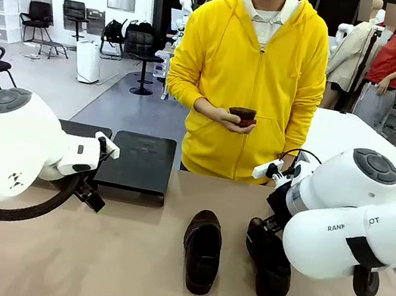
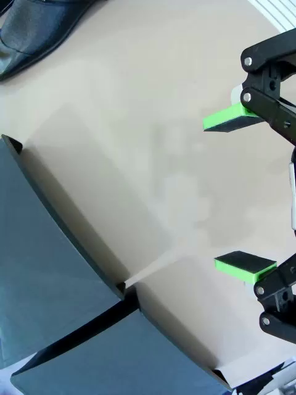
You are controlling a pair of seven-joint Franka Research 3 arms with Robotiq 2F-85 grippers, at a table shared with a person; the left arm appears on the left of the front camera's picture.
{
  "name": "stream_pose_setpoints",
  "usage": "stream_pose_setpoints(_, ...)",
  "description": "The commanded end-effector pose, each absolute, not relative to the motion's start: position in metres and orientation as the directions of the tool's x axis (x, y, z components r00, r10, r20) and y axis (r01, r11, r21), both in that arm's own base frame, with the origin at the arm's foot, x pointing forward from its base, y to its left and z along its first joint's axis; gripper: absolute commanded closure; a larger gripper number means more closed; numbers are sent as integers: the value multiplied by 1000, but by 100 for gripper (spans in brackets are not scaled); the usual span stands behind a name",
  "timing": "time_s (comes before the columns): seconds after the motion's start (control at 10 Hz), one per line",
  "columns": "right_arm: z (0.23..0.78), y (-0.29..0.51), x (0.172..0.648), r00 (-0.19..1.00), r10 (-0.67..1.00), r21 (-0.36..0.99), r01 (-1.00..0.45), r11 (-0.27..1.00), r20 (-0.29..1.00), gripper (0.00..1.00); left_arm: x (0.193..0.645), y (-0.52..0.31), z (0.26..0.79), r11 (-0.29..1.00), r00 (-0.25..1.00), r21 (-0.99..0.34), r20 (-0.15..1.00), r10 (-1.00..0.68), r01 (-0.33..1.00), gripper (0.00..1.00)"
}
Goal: Organize the shoes by placing them on the stand.
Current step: Pick up one Shoe and place it in the middle of the table.
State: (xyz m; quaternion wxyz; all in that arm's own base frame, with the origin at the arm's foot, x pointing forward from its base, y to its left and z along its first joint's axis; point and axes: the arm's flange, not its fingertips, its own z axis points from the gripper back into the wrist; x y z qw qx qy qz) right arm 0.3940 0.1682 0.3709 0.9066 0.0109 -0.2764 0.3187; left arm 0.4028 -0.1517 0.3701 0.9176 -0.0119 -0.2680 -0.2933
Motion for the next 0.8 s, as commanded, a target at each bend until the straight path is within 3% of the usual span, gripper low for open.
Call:
stream_pose_setpoints(0.0, 371, 168, 394, 644, 572, -156, -584, 797, 508, 0, 403, -152, 370, 828, 684, 136, 499, -532, 545, 0)
stream_pose_setpoints(0.7, 371, 168, 394, 644, 572, -156, -584, 797, 508, 0, 403, -152, 370, 828, 684, 136, 499, -532, 545, 0)
